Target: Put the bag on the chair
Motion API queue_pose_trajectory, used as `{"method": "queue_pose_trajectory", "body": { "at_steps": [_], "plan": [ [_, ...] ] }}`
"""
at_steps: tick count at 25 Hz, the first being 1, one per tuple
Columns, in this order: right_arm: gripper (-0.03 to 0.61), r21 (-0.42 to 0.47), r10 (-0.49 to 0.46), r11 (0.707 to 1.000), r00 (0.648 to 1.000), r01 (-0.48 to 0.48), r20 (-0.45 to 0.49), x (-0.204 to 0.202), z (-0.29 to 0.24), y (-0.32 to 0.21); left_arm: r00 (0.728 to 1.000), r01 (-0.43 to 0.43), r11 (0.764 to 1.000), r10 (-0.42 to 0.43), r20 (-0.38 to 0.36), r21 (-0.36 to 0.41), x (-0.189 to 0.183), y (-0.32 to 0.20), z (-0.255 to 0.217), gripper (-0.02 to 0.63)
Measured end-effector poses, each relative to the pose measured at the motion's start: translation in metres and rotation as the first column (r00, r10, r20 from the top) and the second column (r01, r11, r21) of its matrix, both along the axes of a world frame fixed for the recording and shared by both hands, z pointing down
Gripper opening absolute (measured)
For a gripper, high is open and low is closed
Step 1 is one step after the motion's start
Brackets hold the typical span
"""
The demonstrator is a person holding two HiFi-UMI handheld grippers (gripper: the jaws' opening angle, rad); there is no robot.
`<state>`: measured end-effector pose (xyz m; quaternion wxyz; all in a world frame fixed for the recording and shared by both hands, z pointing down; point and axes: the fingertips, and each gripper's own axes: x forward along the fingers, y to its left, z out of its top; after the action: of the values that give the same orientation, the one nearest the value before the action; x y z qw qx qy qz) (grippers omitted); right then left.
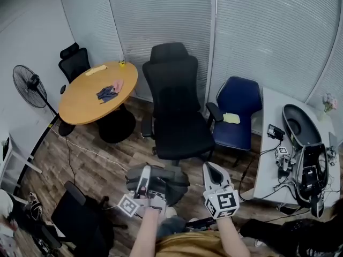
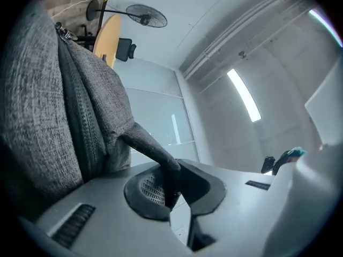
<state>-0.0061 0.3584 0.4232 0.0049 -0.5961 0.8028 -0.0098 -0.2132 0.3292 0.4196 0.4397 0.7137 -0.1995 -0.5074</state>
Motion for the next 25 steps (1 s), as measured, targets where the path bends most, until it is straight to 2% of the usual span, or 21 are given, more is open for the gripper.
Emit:
{"method": "queue_pose_trajectory", "body": {
  "at_steps": [4,8,14,19,25],
  "plan": [
    [0.011,0.012,-0.001,1.000,1.000,0.001,0.015,0.009,0.000,0.002,1.000,-0.004,1.000,0.004,0.005,0.003,0.006,0.002,0.000,0.043],
    [0.011,0.035,0.010,0.999,0.999,-0.011,0.041,0.022,-0.003,0.002,1.000,-0.006,1.000,0.005,-0.021,-0.011,0.011,-0.004,-0.001,0.043],
    [0.011,0.023,0.032,0.999,0.998,-0.033,0.045,0.044,0.002,-0.019,1.000,-0.022,1.000,0.022,-0.011,0.007,0.032,-0.032,-0.009,0.043],
    [0.011,0.050,0.069,0.996,0.997,-0.071,0.033,0.074,0.001,-0.057,1.000,-0.003,1.000,0.003,-0.004,0.006,0.046,-0.081,-0.007,0.043],
    [0.011,0.025,0.092,0.995,0.995,-0.093,0.043,0.103,0.019,-0.139,1.000,0.005,1.000,-0.005,-0.026,-0.015,0.059,-0.169,0.009,0.043]
  ]
}}
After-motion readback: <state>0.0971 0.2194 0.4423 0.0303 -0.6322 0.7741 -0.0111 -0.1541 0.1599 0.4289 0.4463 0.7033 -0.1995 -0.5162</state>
